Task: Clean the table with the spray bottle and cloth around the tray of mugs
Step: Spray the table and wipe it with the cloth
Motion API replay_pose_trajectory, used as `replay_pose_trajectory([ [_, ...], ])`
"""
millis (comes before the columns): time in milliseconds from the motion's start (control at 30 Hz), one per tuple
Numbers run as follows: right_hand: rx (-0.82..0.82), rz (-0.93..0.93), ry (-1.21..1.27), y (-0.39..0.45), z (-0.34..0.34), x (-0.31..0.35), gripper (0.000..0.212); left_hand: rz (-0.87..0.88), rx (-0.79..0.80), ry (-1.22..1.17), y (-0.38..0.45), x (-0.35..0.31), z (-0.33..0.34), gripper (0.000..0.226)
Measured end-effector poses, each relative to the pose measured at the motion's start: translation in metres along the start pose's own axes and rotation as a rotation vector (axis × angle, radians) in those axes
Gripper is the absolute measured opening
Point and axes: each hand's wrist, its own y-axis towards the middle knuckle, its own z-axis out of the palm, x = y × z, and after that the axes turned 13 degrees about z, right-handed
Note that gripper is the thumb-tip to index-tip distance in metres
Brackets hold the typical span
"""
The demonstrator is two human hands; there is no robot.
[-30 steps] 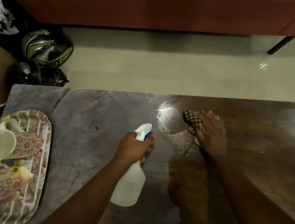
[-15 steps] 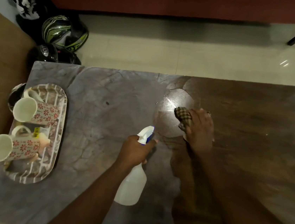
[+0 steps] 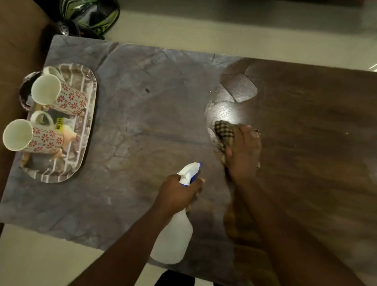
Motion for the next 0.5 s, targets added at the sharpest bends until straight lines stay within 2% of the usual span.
replay_pose_trajectory([
  [67,0.09,-0.306,-0.033,-0.038,0.008,0.002,0.051,0.012,-0.033,0.016,-0.009,0.014,-0.002,0.007],
  [133,0.194,-0.531,-0.057,-0.07,-0.001,-0.031,0.048,0.045,0.012,-0.003,-0.017,0.027,-0.008,0.021],
  [167,0.198,-0.543,-0.06,-0.078,-0.008,-0.05,0.048,0.037,0.062,-0.025,-0.022,0.033,-0.012,0.029],
  [200,0.171,-0.475,-0.053,-0.082,-0.015,-0.067,0.048,0.017,0.096,-0.055,-0.025,0.038,-0.014,0.032],
  [267,0.067,-0.201,-0.014,-0.083,-0.022,-0.082,0.05,-0.005,0.098,-0.085,-0.033,0.051,-0.02,0.022],
  [333,-0.098,0.112,0.024,-0.079,-0.014,-0.056,0.049,0.009,0.056,-0.028,-0.043,0.063,-0.025,0.009],
  [367,-0.131,0.208,0.007,-0.078,-0.008,-0.031,0.045,0.008,0.045,0.001,-0.047,0.069,-0.027,0.005],
  [400,-0.127,0.207,-0.035,-0.086,0.002,-0.008,0.043,0.001,0.049,0.01,-0.055,0.076,-0.03,0.004],
  [433,-0.099,0.127,-0.061,-0.098,0.011,0.011,0.044,-0.005,0.069,0.014,-0.062,0.082,-0.032,0.008],
  [500,0.041,-0.22,-0.048,-0.14,0.03,0.017,0.05,0.013,0.153,0.013,-0.079,0.095,-0.039,0.02],
])
